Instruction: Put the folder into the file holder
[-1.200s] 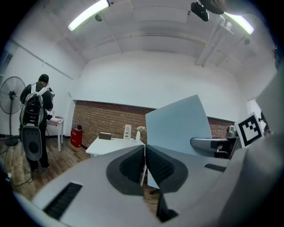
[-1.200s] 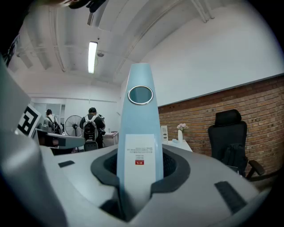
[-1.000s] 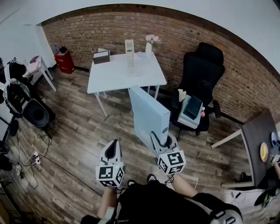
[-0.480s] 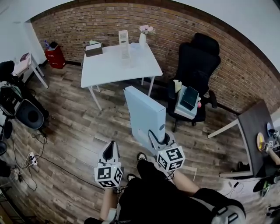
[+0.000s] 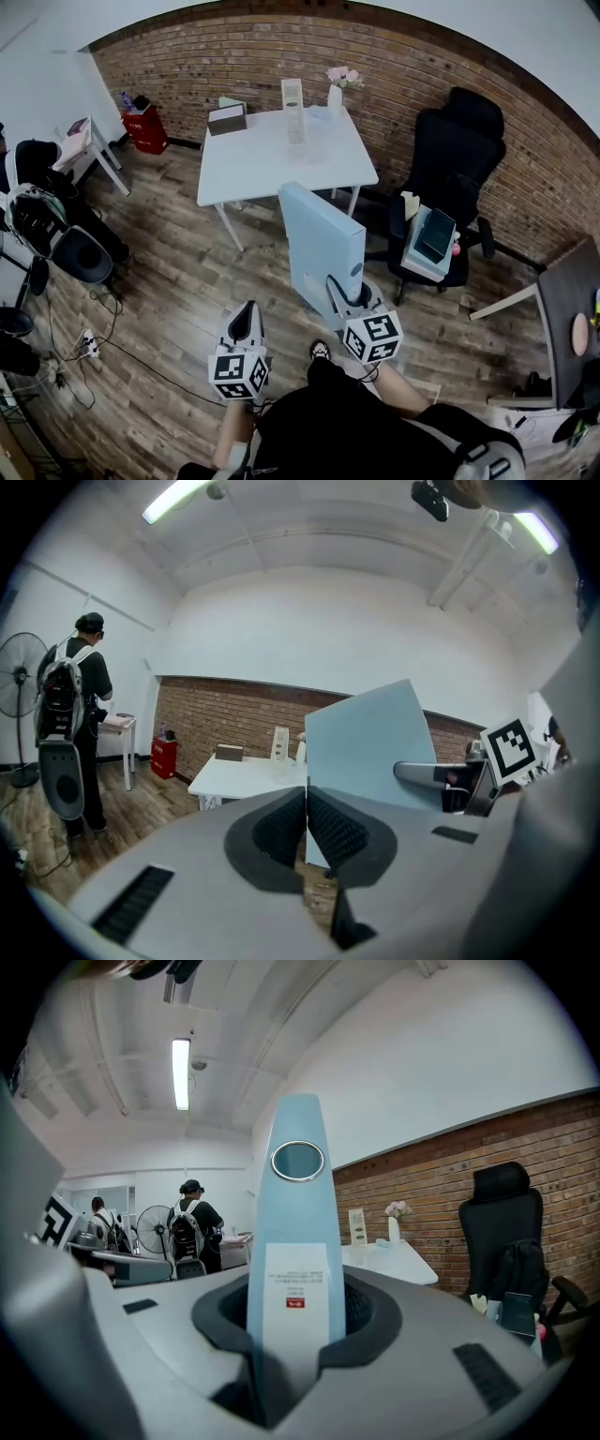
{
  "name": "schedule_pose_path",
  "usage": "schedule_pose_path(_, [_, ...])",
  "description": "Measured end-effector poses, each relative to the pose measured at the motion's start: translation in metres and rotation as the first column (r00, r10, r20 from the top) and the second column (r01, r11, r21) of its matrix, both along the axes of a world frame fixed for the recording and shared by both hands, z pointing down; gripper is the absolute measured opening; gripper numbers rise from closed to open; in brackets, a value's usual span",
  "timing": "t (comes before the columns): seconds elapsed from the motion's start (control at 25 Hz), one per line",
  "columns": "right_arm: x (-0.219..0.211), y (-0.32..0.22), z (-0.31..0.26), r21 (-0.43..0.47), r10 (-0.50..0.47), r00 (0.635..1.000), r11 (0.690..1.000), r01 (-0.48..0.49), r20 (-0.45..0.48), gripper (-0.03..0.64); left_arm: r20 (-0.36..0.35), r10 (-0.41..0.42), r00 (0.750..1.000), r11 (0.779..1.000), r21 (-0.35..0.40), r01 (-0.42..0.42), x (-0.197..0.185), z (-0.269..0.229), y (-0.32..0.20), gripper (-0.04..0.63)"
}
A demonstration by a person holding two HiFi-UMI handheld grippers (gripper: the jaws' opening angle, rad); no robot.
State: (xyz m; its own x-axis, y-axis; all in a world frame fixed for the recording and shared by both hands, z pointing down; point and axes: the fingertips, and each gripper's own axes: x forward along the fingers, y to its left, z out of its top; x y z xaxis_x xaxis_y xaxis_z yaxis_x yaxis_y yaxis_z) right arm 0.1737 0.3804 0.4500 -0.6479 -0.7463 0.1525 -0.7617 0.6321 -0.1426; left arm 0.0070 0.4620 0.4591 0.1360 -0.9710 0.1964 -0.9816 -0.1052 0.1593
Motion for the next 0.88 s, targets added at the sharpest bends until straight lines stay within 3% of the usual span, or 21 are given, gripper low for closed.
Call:
schedule_pose_path(0.44, [0.04, -0.092, 0.011, -0.028, 0.082, 0.996, 0.996, -0.081, 0.038, 0.149, 0.021, 0.138, 0.99, 0.989, -0.062, -0.137, 0.049, 0.019, -0.105, 0.023])
schedule_pose_path(0.88, [0.057, -0.166, 0.027, -0.05, 0.064, 0.998, 0.997, -0.063, 0.019, 0.15, -0.007, 0.121, 0.993, 0.988, -0.1, -0.122, 0.068, 0.041, -0.173, 0.023])
